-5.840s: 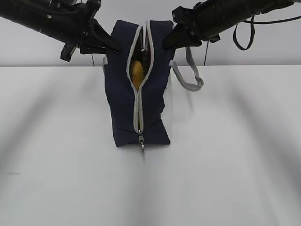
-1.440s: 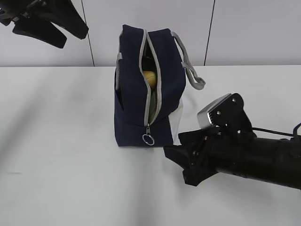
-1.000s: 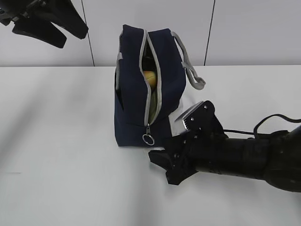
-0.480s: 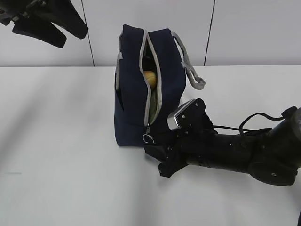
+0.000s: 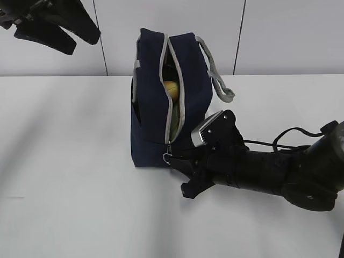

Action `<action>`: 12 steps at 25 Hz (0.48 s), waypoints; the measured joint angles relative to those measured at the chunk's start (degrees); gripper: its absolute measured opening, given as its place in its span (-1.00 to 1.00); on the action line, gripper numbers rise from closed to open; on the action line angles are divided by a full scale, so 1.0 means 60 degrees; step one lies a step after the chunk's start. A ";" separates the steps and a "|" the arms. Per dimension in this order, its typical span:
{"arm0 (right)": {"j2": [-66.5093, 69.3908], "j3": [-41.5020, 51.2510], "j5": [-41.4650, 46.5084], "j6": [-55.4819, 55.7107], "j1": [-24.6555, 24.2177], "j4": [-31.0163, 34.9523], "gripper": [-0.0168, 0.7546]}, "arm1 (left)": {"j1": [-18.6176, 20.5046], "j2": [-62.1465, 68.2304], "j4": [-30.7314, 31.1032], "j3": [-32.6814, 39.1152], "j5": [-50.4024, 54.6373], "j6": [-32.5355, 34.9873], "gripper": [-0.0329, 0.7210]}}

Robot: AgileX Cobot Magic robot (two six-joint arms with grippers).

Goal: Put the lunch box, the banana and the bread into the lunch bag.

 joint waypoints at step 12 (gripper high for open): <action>0.0103 -0.0158 0.0038 -0.0066 0.0000 0.0036 -0.64 | 0.0000 0.0000 0.0000 0.0000 0.0000 0.0000 0.29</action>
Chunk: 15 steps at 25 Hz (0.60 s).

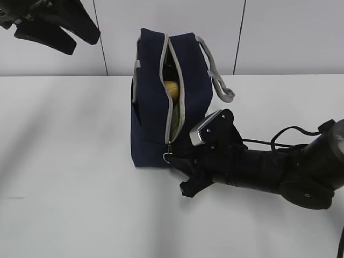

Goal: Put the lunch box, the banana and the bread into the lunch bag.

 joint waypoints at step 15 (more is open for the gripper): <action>0.0022 -0.0016 0.0392 -0.0035 0.0000 -0.0231 -0.94 | 0.0000 0.0000 0.0000 0.0000 0.0000 0.0000 0.28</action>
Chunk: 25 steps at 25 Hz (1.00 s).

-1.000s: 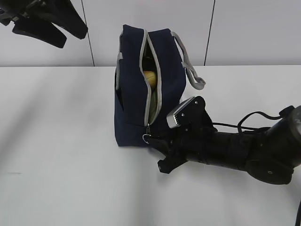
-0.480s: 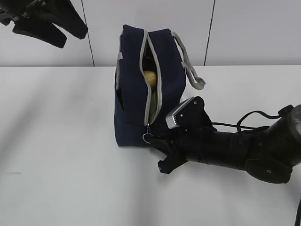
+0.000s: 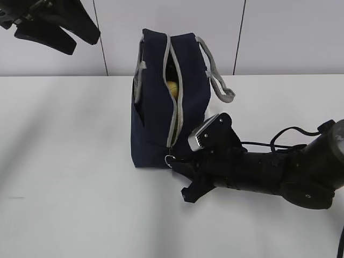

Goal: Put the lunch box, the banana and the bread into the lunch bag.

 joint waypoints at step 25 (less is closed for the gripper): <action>-0.1758 0.0208 0.1158 0.0893 0.0000 -0.1471 -0.94 | 0.0000 0.0000 0.0000 0.0000 0.0000 0.0000 0.28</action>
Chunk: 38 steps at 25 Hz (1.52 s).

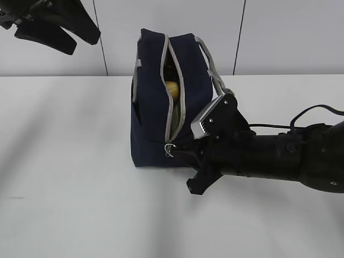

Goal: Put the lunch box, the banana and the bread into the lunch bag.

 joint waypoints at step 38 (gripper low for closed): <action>-0.1701 -0.2555 0.0461 0.5395 0.0000 -0.5361 -0.94 | 0.0000 0.0000 -0.0054 0.0000 0.0000 0.0218 0.27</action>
